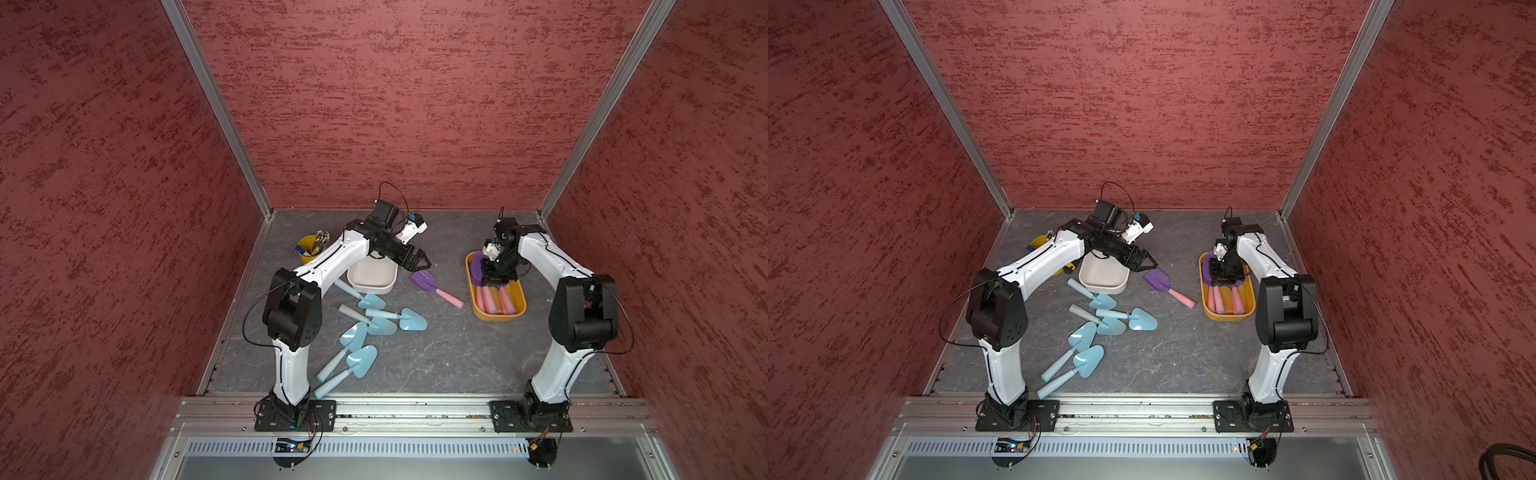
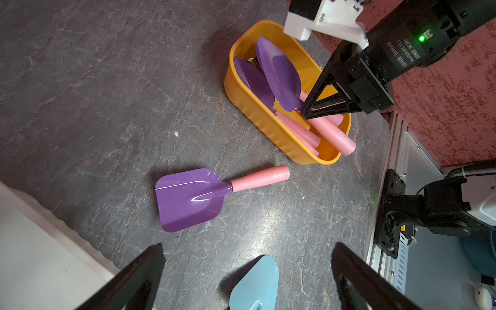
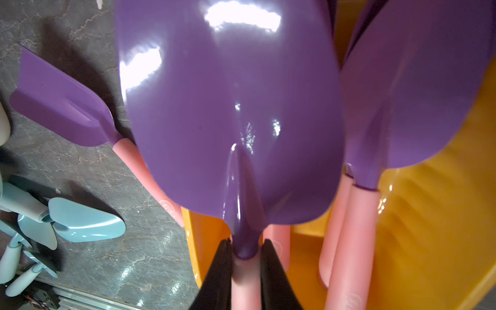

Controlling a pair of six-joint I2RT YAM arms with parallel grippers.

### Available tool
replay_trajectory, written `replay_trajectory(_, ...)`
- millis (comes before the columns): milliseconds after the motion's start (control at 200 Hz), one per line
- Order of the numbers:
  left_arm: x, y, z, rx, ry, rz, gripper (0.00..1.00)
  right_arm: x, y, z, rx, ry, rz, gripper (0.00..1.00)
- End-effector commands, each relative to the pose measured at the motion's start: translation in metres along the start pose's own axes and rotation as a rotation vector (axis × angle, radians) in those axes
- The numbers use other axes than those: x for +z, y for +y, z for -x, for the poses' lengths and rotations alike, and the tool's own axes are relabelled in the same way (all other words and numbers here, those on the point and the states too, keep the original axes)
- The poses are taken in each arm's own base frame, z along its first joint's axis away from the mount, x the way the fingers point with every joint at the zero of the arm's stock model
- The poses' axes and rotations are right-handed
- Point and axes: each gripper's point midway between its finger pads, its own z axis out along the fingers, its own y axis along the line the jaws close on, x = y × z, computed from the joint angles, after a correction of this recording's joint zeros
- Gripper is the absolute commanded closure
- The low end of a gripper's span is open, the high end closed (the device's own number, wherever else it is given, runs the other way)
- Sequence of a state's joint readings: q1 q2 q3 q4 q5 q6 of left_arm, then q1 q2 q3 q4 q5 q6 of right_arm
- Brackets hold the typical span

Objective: Sort the small shovels by color and place them into the storage box
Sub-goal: Place the shovel in the storage box.

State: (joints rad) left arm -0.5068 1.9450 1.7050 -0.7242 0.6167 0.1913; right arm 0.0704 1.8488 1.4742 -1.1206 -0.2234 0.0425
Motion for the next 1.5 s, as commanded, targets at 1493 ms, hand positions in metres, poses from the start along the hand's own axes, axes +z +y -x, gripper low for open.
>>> replay_trajectory(1493, -0.020, -0.003, 0.007, 0.054, -0.041, 0.035, 0.00, 0.034, 0.009, 0.025, 0.078, 0.021, 0.084, 0.91)
